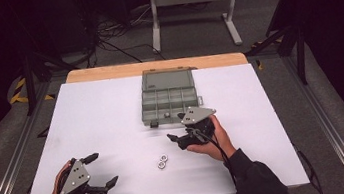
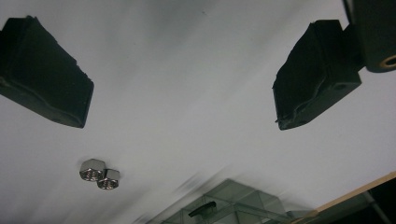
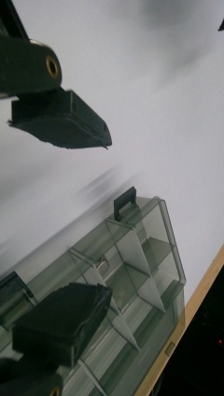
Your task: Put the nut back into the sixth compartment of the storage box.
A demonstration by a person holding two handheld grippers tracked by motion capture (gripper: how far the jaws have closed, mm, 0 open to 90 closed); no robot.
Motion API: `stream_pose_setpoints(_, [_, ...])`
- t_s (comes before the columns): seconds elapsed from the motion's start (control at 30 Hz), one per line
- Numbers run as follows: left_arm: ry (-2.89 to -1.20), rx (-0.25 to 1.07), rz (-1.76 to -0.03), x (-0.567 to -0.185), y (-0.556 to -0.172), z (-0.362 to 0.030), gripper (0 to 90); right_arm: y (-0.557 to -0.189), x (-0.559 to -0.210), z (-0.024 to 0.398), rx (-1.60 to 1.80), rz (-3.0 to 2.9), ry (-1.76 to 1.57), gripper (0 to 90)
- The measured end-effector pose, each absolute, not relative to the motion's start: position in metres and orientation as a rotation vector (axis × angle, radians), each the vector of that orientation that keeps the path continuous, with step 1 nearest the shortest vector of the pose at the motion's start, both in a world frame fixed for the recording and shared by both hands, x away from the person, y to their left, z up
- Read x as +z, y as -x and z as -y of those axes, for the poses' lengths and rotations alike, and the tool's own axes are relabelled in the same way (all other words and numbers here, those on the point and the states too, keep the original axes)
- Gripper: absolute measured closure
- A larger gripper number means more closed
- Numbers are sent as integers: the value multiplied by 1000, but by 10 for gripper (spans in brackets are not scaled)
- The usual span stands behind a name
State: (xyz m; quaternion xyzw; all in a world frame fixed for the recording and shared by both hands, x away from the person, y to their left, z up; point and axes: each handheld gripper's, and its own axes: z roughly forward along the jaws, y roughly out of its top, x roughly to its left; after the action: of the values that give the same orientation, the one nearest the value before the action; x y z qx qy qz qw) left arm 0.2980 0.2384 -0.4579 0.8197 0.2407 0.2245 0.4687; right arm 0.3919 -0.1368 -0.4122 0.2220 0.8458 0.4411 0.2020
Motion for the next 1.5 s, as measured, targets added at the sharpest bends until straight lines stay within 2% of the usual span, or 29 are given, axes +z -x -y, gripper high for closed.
stream_pose_setpoints(0.33, [-2022,560,-593,-458,-297,-237,56,-375,-423,141,1216,-2410,-586,85])
stream_pose_setpoints(0.57, [-2024,563,-590,-457,-297,-237,56,-363,-434,135,1200,-2510,-543,62])
stream_pose_setpoints(0.77, [-2026,562,-585,-457,-296,-237,54,-361,-445,127,1185,-2560,-551,151])
stream_pose_setpoints(1.03, [-2032,565,-581,-457,-297,-237,54,-364,-456,112,1135,-2603,-558,200])
stream_pose_setpoints(1.1, [-2033,564,-579,-457,-297,-237,55,-366,-459,108,1115,-2614,-566,244])
stream_pose_setpoints(1.5, [-2038,563,-573,-457,-297,-237,56,-369,-459,101,1121,-2631,-558,376])
